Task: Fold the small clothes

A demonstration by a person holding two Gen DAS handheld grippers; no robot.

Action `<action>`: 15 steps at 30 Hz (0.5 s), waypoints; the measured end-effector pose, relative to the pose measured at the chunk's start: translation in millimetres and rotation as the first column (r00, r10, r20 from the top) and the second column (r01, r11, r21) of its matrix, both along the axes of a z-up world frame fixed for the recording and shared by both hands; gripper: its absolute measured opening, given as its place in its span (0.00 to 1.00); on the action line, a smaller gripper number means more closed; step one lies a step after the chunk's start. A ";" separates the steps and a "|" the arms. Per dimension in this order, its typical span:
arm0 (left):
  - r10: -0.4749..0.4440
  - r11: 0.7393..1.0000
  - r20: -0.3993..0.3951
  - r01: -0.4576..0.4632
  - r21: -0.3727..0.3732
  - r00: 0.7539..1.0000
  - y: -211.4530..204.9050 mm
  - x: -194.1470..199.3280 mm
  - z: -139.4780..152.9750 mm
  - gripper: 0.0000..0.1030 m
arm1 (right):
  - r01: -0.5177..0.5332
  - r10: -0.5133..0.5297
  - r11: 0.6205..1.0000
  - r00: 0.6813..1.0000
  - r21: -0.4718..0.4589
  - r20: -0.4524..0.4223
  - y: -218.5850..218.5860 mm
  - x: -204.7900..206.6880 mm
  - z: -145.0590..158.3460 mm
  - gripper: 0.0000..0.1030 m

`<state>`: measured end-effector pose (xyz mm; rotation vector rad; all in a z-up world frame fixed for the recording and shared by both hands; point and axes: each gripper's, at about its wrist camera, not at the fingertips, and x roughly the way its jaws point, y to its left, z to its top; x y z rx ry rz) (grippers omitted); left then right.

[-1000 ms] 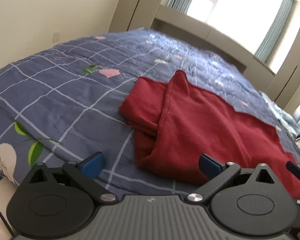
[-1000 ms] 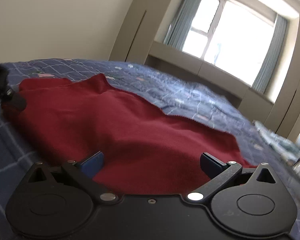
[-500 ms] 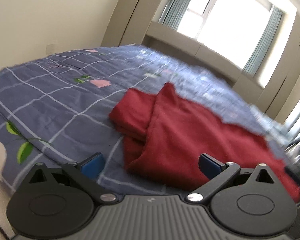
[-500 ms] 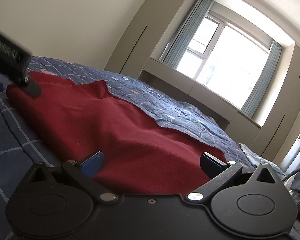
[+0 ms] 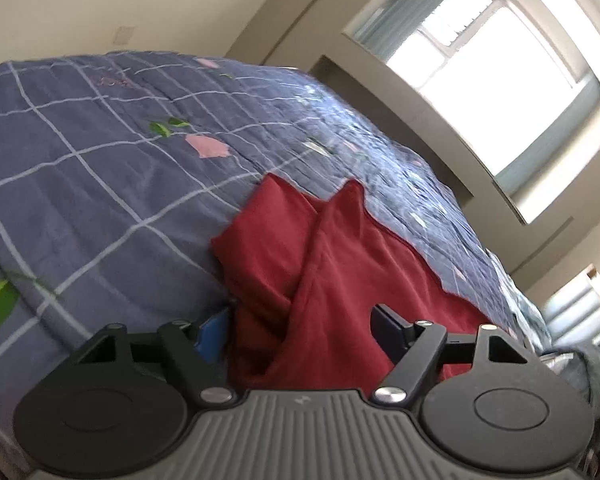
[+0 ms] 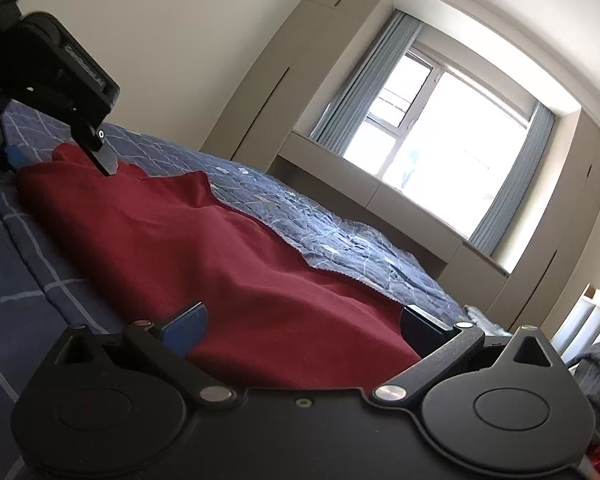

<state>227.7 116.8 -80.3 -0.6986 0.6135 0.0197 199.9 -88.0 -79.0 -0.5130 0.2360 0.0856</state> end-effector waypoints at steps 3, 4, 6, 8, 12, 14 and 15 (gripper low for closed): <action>0.054 0.998 -0.043 -0.053 0.019 0.998 -2.1 9.1 2.9 0.61 | 0.007 -0.007 0.999 1.000 0.038 -0.015 -4.3 1.8 2.1 0.99; 0.064 0.997 -0.056 -0.062 0.035 0.996 -3.4 12.1 3.7 0.56 | 0.009 -0.008 0.999 1.000 0.051 -0.021 -5.8 2.7 2.9 0.99; 0.073 0.995 -0.077 -0.067 0.071 0.994 -7.8 16.5 6.7 0.47 | 0.014 -0.012 0.997 0.999 0.078 -0.031 -9.0 4.0 4.6 0.99; 0.060 0.995 -0.087 -0.052 0.090 0.994 -10.7 20.6 8.6 0.33 | 0.020 -0.016 0.994 0.999 0.108 -0.040 -12.5 5.1 6.0 0.99; 0.047 0.995 -0.108 -0.037 0.095 0.993 -16.1 28.3 16.7 0.19 | 0.037 -0.025 0.981 0.998 0.192 -0.062 -24.6 7.4 10.9 0.99; 0.026 0.992 -0.087 -0.015 0.127 0.996 -23.5 28.9 28.3 0.17 | 0.046 -0.029 0.969 0.997 0.242 -0.073 -33.1 8.1 14.0 0.99; 0.008 0.989 -0.064 0.002 0.149 0.998 -29.4 28.5 37.2 0.16 | 0.052 -0.033 0.961 0.997 0.271 -0.076 -38.3 7.7 15.7 0.99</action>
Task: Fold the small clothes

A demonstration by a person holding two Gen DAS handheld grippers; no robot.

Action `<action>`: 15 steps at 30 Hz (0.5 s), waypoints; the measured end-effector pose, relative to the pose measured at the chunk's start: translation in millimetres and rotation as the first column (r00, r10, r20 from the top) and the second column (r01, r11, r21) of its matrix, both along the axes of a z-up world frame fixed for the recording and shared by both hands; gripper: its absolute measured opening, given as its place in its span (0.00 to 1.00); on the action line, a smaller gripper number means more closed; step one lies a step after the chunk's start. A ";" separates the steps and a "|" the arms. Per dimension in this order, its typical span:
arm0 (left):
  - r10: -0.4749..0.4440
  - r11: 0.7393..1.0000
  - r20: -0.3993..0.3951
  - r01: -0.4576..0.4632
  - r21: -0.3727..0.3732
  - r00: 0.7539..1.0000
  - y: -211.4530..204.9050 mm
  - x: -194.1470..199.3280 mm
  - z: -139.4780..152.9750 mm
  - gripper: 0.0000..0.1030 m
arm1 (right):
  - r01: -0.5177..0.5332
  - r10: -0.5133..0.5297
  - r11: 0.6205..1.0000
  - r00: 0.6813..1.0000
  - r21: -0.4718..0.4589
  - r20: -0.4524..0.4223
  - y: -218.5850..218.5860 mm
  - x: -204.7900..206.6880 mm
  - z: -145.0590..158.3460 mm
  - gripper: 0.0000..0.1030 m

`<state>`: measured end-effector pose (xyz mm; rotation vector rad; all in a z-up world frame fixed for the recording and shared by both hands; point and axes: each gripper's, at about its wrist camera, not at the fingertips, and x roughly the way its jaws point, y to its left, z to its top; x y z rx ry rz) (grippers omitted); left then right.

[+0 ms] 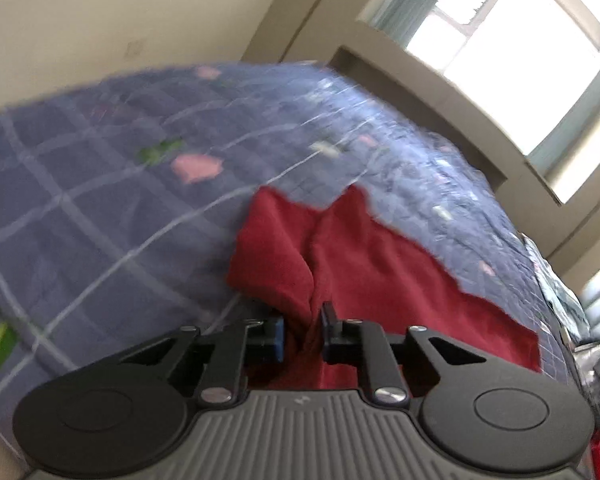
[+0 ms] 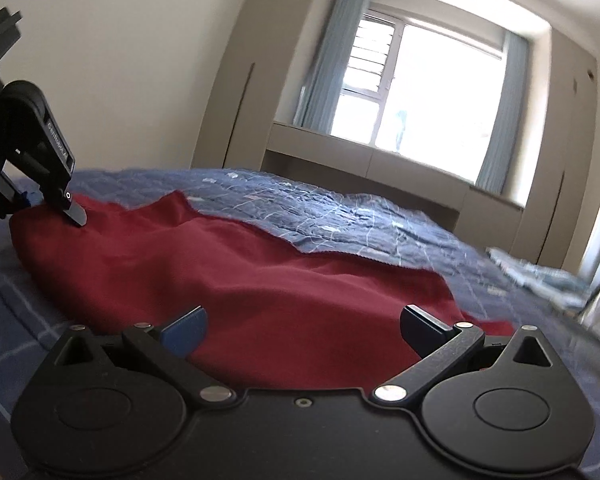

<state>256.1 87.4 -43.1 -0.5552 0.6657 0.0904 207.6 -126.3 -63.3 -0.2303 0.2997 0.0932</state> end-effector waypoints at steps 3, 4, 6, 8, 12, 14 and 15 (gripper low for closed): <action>-0.099 0.993 0.063 0.094 0.075 0.993 -27.0 2.7 30.9 0.16 | 0.039 -0.039 0.996 0.999 0.083 0.007 -19.0 -4.6 5.3 0.99; -0.137 0.986 0.082 0.127 0.110 0.987 -40.1 2.9 43.0 0.15 | 0.063 -0.064 0.993 0.998 0.100 0.006 -26.0 -5.6 7.5 0.99; -0.212 0.965 0.118 0.190 0.179 0.970 -66.8 4.9 63.9 0.15 | 0.139 -0.141 0.983 0.990 0.120 0.007 -41.0 -5.7 10.9 0.99; -0.289 0.941 0.145 0.253 0.226 0.946 -96.1 7.4 82.6 0.15 | 0.226 -0.230 0.964 0.973 0.139 0.016 -58.2 -7.7 14.5 0.99; -0.432 0.885 0.169 0.379 0.272 0.886 -160.3 8.5 110.5 0.15 | 0.389 -0.403 0.902 0.914 0.186 0.046 -101.0 -15.1 22.9 0.99; -0.501 0.849 0.151 0.450 0.275 0.852 -197.9 11.5 114.9 0.15 | 0.470 -0.488 0.858 0.872 0.206 0.045 -124.0 -17.6 22.8 0.99; -0.529 0.833 0.140 0.480 0.275 0.837 -213.5 12.8 114.5 0.15 | 0.506 -0.526 0.834 0.850 0.221 0.039 -135.9 -19.3 21.7 0.99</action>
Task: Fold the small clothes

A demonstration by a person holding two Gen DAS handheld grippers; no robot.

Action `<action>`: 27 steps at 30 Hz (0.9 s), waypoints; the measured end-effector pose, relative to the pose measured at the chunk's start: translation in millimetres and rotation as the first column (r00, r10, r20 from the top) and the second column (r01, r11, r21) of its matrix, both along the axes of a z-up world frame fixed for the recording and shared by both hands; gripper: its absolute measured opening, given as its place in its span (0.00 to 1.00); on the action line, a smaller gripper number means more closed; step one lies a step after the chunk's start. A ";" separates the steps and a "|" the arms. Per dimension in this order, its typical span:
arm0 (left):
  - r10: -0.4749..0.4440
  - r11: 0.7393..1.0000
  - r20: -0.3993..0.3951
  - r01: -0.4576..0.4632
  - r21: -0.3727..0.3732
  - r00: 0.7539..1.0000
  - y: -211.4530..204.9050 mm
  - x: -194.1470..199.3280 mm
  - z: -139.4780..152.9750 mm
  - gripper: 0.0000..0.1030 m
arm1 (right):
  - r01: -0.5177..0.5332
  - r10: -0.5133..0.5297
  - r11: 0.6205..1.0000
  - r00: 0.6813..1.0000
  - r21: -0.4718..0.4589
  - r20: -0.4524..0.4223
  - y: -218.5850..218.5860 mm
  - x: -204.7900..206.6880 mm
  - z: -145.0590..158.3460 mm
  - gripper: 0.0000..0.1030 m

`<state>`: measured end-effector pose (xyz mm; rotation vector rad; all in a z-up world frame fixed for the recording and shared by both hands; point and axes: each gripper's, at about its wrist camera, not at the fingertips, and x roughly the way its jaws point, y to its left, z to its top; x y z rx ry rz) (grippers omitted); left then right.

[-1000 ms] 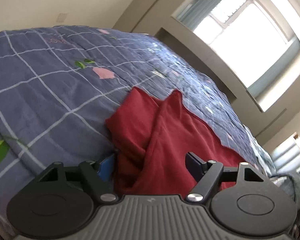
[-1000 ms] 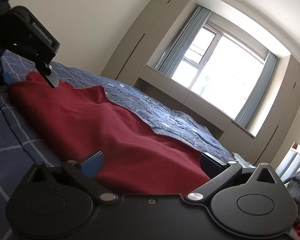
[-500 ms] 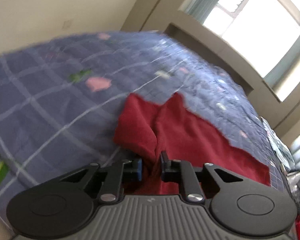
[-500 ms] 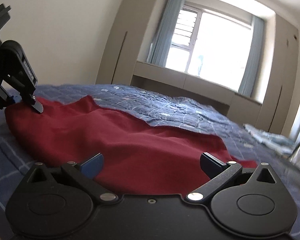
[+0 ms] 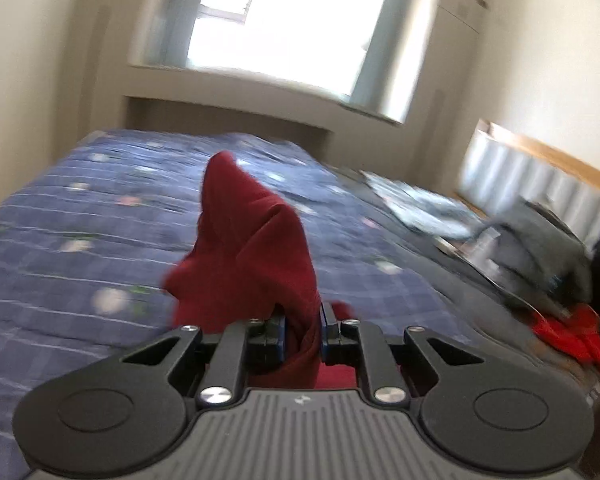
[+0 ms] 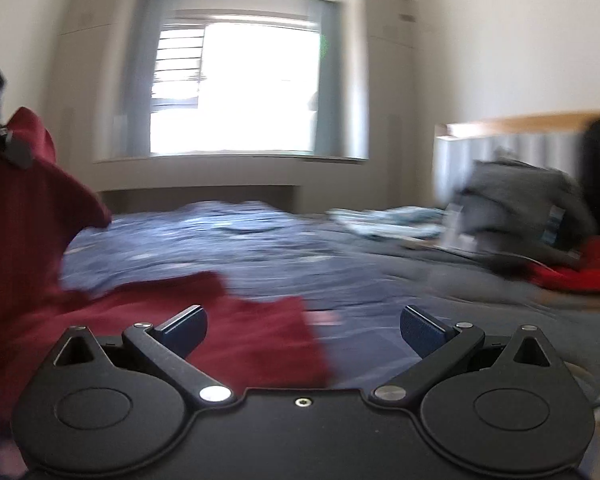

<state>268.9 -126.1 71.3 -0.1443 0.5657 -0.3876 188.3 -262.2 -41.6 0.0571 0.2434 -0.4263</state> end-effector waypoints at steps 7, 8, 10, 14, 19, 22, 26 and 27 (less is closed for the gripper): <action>-0.187 0.973 -0.179 0.208 0.104 0.966 -99.7 3.8 -51.6 0.19 | 0.151 -0.151 0.978 0.988 0.141 -0.007 -63.8 -12.6 -17.2 0.99; -0.191 0.971 -0.208 0.216 0.103 0.959 -104.0 4.5 -59.6 0.20 | 0.156 -0.156 0.976 0.988 0.152 -0.011 -67.7 -12.1 -18.4 0.99; -0.207 0.971 -0.236 0.228 0.066 0.949 -102.8 -1.6 -65.9 0.24 | 0.153 -0.153 0.972 0.988 0.177 -0.013 -74.4 -13.9 -21.6 0.99; -0.209 0.978 -0.239 0.208 -0.030 0.948 -83.7 -4.1 -65.4 0.59 | 0.145 -0.146 0.967 0.989 0.209 -0.011 -76.0 -9.3 -22.4 0.99; -0.174 0.984 -0.214 0.164 -0.064 0.961 -63.7 -0.1 -57.7 0.84 | 0.141 -0.141 0.962 0.990 0.232 -0.017 -77.6 -7.7 -22.4 0.99; -0.096 0.995 -0.177 0.087 -0.058 0.980 -49.3 -1.2 -51.6 0.94 | 0.138 -0.138 0.963 0.990 0.230 -0.016 -77.1 -7.6 -22.5 0.99; 0.072 0.997 -0.134 -0.077 -0.028 0.988 -16.6 -6.9 -52.2 0.99 | 0.091 -0.097 0.970 0.995 0.228 0.014 -75.9 -8.1 -20.4 0.99; 0.112 0.993 -0.126 -0.115 -0.016 0.986 -8.3 -8.0 -54.5 0.99 | 0.066 -0.075 0.970 0.997 0.232 0.028 -75.0 -8.4 -19.3 0.99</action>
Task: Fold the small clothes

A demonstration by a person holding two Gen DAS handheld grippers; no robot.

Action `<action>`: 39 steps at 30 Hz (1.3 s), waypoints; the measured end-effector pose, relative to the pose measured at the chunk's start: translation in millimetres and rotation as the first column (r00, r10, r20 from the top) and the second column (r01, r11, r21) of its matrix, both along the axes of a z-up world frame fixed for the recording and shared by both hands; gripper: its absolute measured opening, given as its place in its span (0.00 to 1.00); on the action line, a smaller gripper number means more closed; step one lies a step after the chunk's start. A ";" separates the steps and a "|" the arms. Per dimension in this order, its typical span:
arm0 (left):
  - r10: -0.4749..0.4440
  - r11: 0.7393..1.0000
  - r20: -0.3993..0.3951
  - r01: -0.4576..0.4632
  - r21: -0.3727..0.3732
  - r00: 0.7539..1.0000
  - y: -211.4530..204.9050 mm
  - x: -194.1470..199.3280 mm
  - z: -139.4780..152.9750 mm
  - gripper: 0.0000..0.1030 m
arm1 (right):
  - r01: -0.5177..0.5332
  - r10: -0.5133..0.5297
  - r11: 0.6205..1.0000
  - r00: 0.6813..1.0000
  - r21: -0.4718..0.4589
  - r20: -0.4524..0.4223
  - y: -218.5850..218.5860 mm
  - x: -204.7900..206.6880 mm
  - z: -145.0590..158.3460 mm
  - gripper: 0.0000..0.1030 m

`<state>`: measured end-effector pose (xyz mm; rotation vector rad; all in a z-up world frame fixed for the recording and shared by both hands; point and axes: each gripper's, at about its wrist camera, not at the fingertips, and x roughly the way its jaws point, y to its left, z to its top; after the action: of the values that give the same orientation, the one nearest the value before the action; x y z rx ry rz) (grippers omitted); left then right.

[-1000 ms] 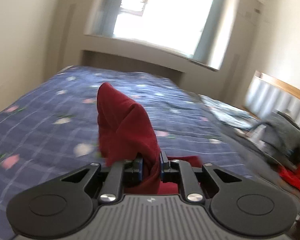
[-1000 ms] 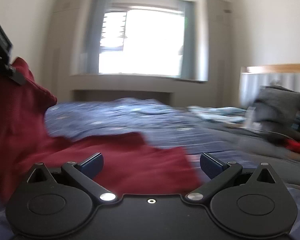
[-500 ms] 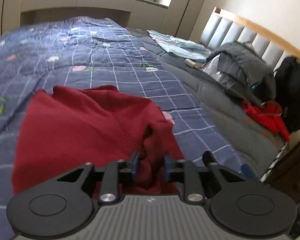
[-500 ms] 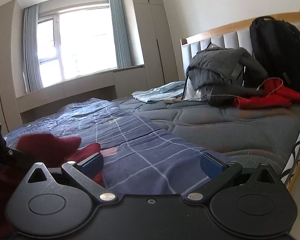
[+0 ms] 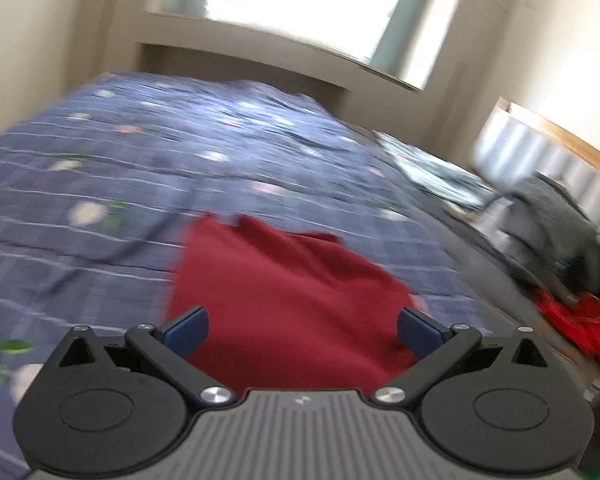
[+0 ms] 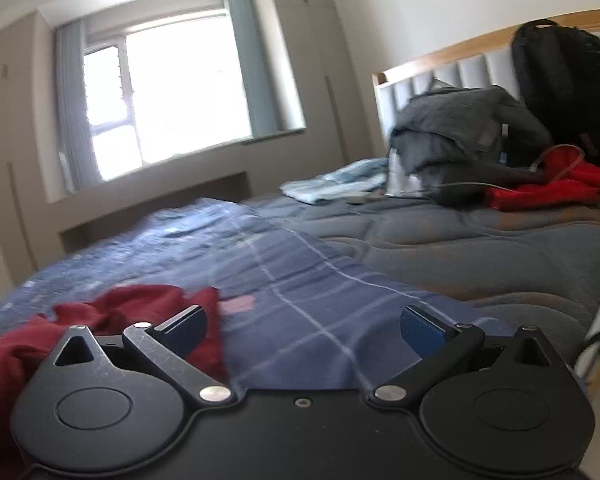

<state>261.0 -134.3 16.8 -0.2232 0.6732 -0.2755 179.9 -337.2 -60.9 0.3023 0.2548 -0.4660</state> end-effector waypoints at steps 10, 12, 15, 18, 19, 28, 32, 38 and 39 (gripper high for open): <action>0.182 0.982 -0.038 -0.179 0.065 0.983 53.8 -4.2 -34.2 0.99 | -0.252 0.240 0.962 0.964 0.106 0.115 2.9 1.9 13.7 0.99; 0.154 0.987 -0.043 -0.152 0.046 0.987 56.4 -2.0 -38.0 0.99 | -0.303 0.295 0.948 0.951 0.096 0.097 6.5 7.6 19.0 0.99; 0.113 0.994 -0.068 -0.112 0.009 0.991 59.0 5.3 -44.4 1.00 | -0.384 0.376 0.918 0.923 0.104 0.085 6.0 19.3 29.8 0.99; 0.076 0.997 -0.090 -0.078 -0.017 0.993 59.2 12.3 -48.0 1.00 | -0.461 0.455 0.867 0.887 0.188 0.077 -5.1 40.9 35.2 0.92; 0.067 0.997 -0.092 -0.069 -0.018 0.993 57.8 14.0 -49.1 1.00 | -0.482 0.481 0.847 0.874 0.224 0.060 -9.0 50.6 35.5 0.88; 0.019 1.000 -0.098 -0.019 0.002 0.995 50.7 22.1 -54.7 1.00 | -0.454 0.537 0.773 0.840 0.443 -0.075 -28.0 108.4 26.0 0.64; 0.009 1.000 -0.109 -0.009 -0.007 0.994 50.4 24.7 -55.7 1.00 | -0.414 0.520 0.763 0.849 0.497 -0.091 -27.8 111.5 17.6 0.29; -0.015 1.000 -0.091 0.014 -0.013 0.996 47.7 24.2 -43.4 1.00 | -0.435 0.474 0.836 0.880 0.334 -0.040 -21.6 101.1 40.9 0.05; -0.019 1.000 -0.082 0.017 -0.017 0.996 47.2 23.8 -40.6 1.00 | -0.442 0.470 0.849 0.882 0.291 -0.033 -20.3 98.5 47.6 0.05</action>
<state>284.7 -87.2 -23.7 -0.2450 0.7551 -0.2901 278.4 -357.5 -13.3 0.4761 0.4825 0.0324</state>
